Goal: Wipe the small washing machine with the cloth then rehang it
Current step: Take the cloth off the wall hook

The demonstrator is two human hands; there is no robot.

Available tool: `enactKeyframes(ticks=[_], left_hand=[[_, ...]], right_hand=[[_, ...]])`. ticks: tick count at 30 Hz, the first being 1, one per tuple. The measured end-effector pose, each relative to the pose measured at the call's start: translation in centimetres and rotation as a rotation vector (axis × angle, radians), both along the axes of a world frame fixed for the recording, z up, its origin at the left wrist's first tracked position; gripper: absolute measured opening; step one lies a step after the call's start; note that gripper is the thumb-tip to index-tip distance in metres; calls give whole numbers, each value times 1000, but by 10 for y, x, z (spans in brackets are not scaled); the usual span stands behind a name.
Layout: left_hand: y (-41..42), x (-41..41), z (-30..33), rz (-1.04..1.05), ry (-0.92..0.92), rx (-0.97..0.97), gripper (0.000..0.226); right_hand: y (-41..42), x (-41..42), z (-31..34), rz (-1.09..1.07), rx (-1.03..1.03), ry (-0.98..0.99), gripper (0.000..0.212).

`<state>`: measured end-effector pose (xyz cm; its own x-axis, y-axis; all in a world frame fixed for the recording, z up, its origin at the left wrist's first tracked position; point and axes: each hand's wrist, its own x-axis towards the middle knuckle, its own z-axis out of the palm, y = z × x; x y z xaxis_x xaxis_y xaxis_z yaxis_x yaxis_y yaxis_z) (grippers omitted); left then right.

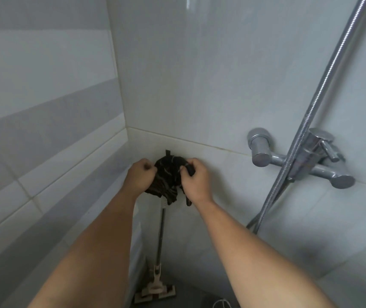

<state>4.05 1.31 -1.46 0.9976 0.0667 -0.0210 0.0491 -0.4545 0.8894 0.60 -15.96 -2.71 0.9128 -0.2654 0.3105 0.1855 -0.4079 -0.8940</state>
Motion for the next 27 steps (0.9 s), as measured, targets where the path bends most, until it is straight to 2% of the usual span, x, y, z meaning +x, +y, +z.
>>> enactKeyframes(ticks=[6, 9, 13, 17, 22, 27], left_hand=[[8, -53, 4, -57, 84, -150, 10], [2, -84, -14, -148, 204, -219, 25], [-15, -119, -58, -195, 365, -314, 11], [-39, -156, -120, -116, 512, -457, 31], [-79, -200, -236, -57, 721, -610, 45], [-119, -241, -307, -80, 737, -797, 46]], right_hand=[[-9, -16, 26, 40, -20, 3, 15], [-14, -31, 33, 78, -78, 54, 19], [-25, -64, 14, 156, -196, 173, 21], [-47, -104, -41, 169, -359, 216, 21], [-81, -160, -145, 218, -520, 257, 21], [-106, -238, -244, 352, -683, 338, 23]])
